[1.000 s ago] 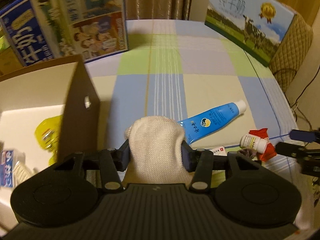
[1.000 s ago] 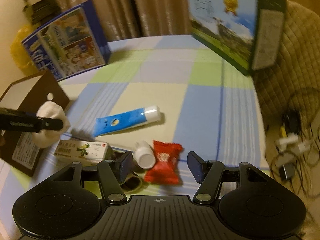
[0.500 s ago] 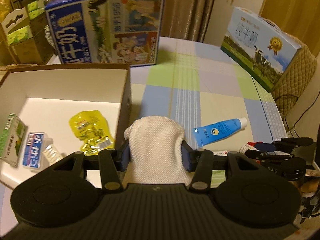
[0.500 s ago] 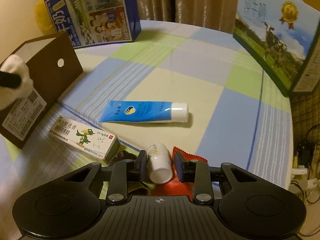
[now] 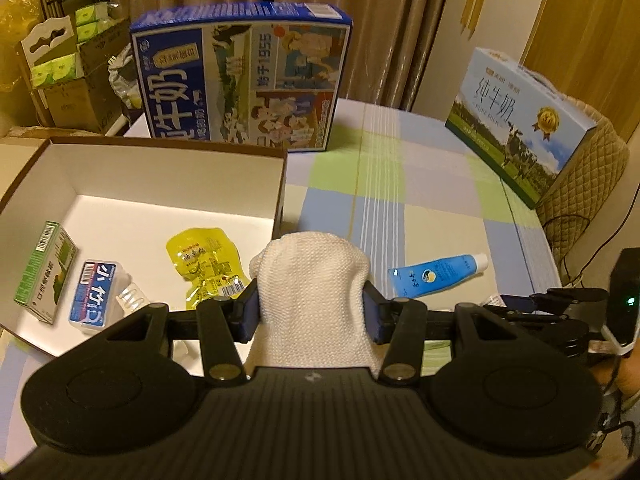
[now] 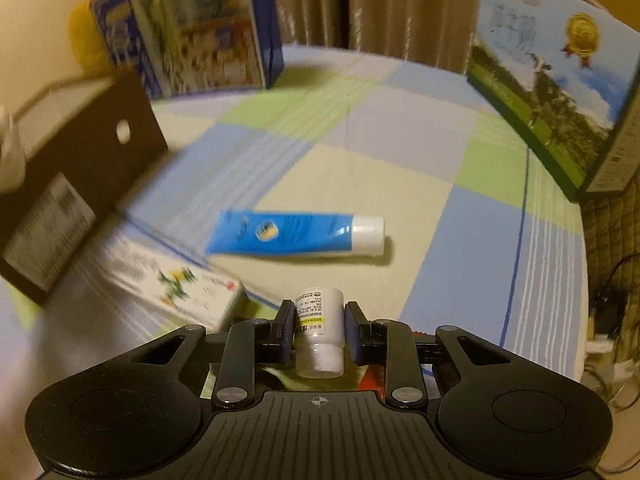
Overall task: Organize objects
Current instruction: 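Carry the towel and pill bottle with both tools over the open box, then open both tools to drop the towel and pill bottle into the box, then withdraw both open tools from the box toward the remaining table items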
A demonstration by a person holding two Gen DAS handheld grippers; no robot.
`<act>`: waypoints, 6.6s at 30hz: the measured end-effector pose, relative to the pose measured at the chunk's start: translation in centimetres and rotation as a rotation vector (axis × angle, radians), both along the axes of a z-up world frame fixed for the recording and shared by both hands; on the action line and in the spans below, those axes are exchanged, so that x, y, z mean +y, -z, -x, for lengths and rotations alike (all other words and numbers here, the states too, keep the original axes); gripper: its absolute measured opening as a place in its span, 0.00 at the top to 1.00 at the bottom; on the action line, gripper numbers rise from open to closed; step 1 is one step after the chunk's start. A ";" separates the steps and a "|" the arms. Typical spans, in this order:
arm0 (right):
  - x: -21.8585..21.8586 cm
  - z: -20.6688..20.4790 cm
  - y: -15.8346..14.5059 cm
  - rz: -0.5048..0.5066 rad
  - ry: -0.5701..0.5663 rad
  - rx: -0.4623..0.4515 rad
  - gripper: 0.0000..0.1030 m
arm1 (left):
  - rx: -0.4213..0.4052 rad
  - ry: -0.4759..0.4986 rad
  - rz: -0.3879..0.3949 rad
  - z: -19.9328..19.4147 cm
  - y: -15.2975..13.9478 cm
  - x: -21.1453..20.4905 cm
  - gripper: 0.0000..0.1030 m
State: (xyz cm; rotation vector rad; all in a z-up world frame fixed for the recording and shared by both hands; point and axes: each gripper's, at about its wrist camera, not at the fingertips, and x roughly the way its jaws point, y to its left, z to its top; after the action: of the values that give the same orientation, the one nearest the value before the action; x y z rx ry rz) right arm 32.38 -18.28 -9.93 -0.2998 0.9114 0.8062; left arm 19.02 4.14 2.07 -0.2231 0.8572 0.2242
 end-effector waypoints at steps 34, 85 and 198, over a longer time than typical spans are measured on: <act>5.8 17.2 -11.9 -0.331 -0.052 0.072 0.77 | -0.089 -0.086 0.013 11.5 -4.2 10.6 0.56; 34.3 6.7 -3.6 -0.164 0.019 0.206 0.77 | 0.182 0.059 -0.029 -5.5 7.4 28.9 0.54; 13.3 21.4 -8.8 -0.104 0.037 0.183 0.40 | 0.193 -0.004 0.012 14.9 2.4 11.5 0.12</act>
State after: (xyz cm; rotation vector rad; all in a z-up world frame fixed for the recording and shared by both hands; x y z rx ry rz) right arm 10.98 -4.93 -1.11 -0.1195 1.0388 0.8538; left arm 4.08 15.66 -0.28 -0.2163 1.0502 0.2472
